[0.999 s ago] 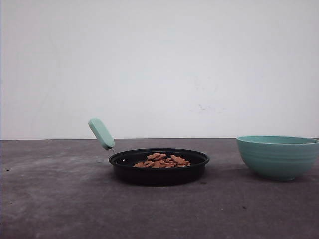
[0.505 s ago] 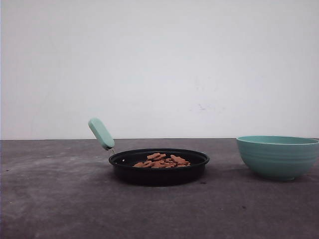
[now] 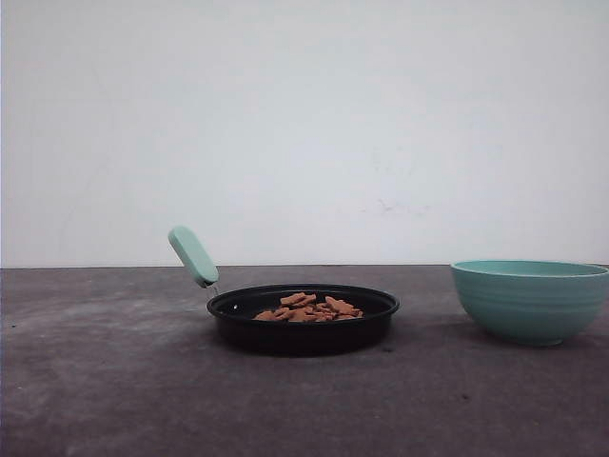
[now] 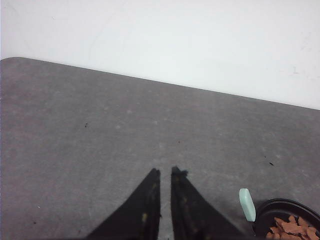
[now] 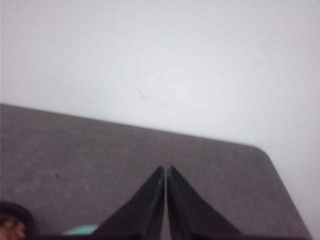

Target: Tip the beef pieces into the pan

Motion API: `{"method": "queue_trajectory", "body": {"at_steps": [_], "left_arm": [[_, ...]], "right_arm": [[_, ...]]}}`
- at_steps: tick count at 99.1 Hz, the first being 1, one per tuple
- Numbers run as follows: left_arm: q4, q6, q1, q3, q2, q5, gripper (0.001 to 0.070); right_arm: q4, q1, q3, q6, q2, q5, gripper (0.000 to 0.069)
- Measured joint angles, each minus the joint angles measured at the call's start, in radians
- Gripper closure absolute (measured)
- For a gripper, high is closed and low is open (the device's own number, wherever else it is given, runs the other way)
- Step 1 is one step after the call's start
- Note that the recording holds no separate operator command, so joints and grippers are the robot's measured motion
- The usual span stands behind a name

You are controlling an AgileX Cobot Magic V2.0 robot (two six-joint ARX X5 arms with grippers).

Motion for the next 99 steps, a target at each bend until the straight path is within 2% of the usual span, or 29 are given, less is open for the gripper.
{"method": "queue_trajectory", "body": {"at_steps": [17,40,61,99], "left_arm": [[0.0,0.0,0.0,0.0,0.0,0.0,0.0696],[0.0,0.0,0.0,0.0,-0.001,0.0,0.0696],[0.0,0.0,0.0,0.0,-0.005,0.0,0.0696],[0.0,0.0,0.0,0.0,-0.005,0.0,0.0696]], "right_arm": [[0.02,-0.089,-0.322,0.081,-0.161,-0.167,0.0685],[0.042,-0.135,-0.54,0.123,-0.331,-0.222,0.0685],[0.193,-0.144,-0.61,0.11,-0.326,-0.274,0.0685],[0.2,-0.144,-0.613,0.101,-0.327,-0.302,0.0685]]}}
